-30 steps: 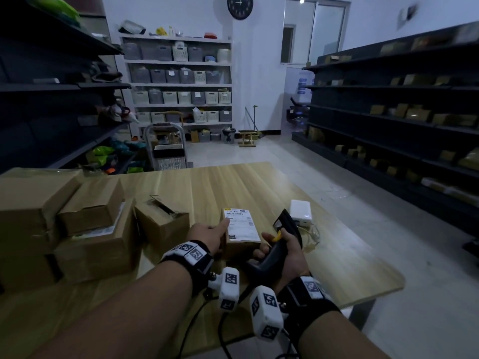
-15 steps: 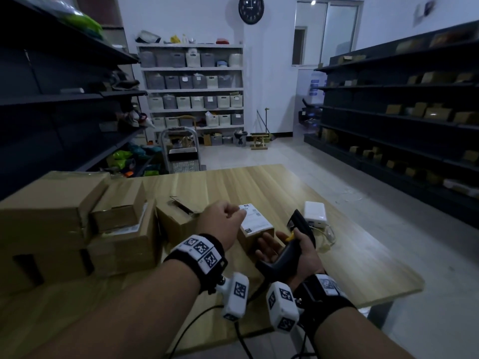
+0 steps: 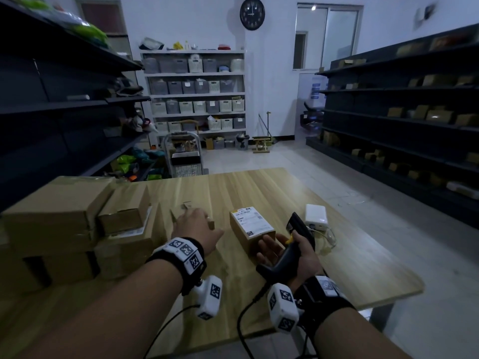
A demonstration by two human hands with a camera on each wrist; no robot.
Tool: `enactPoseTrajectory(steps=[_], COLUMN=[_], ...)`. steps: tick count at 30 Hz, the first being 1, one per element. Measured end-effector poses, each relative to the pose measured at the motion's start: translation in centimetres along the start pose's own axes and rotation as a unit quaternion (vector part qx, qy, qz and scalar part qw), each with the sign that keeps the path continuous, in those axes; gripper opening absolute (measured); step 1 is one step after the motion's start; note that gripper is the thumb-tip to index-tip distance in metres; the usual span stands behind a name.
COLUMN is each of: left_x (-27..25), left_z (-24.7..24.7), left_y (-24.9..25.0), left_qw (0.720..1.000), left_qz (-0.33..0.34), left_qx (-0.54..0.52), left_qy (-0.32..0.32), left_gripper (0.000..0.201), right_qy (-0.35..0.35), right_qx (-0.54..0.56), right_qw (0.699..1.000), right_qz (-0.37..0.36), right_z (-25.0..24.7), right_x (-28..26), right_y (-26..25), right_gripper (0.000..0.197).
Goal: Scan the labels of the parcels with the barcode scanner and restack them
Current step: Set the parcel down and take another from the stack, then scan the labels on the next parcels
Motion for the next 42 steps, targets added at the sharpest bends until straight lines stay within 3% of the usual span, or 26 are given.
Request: enactPoseTrajectory(steps=[4,8,12,17,19,22,25,30,34,36,38,42], left_x=[-1.7,-2.9,-3.3,-3.1,-3.2,-3.8,-4.9,-5.6,-4.4,-4.0,-3.8,-3.5], left_z=[-0.6,-1.1,-0.8,-0.9,-0.8,0.2,1.3,3.1,3.3,3.5,3.9,5.1], left_y=[0.9,1.7,1.1,-0.2,-0.8,-2.2,-3.6,-4.3,-5.3,-5.8,-6.4,-7.4], left_qw=[1.000,0.999,0.999,0.988,0.956,0.874,0.817,0.793,0.827,0.822,0.800,0.715], left_qz=[0.017,0.021,-0.020,-0.044,-0.056,-0.072,-0.075,-0.050,-0.012,-0.006,-0.014,-0.037], left_qx=[0.010,0.043,-0.013,-0.138,-0.275,-0.464,-0.549,-0.570,-0.510,-0.511,-0.539,-0.641], left_qy=[0.005,-0.011,-0.026,-0.055,-0.086,-0.124,-0.160,-0.209,-0.236,-0.252,-0.263,-0.276], left_gripper=[0.046,0.056,0.082,0.079,0.069,0.054,0.065,0.056,0.057,0.062,0.063,0.067], right_qy=[-0.007,-0.009,-0.012,-0.018,-0.021,-0.030,-0.056,-0.086,-0.083,-0.080,-0.074,-0.035], right_qx=[-0.005,-0.007,-0.011,-0.016,-0.016,-0.024,-0.045,-0.082,-0.085,-0.080,-0.086,-0.080], right_qw=[1.000,1.000,1.000,1.000,1.000,0.999,0.997,0.993,0.993,0.994,0.994,0.996], right_qz=[0.001,-0.002,-0.003,0.000,0.006,0.007,0.006,0.003,0.002,0.002,0.002,0.000], right_z=[-0.1,-0.1,-0.1,-0.1,-0.2,-0.1,0.0,-0.2,-0.5,-0.5,-0.3,-0.2], right_x=[0.1,0.0,0.0,0.3,0.3,0.3,0.2,0.3,0.5,0.3,0.1,0.3], right_y=[0.2,0.0,0.0,0.0,0.1,0.3,0.5,0.6,0.7,0.6,0.5,0.6], right_gripper=[0.041,0.040,0.041,0.040,0.040,0.041,0.043,0.044,0.044,0.046,0.051,0.043])
Point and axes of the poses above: each hand's wrist, its own x-axis towards the middle knuckle, its own z-axis out of the palm, y = z × x, the point moved 1 cm from there along x, towards the middle knuckle, and after that the axes turned 13 degrees about -z, right-handed, at the moved point
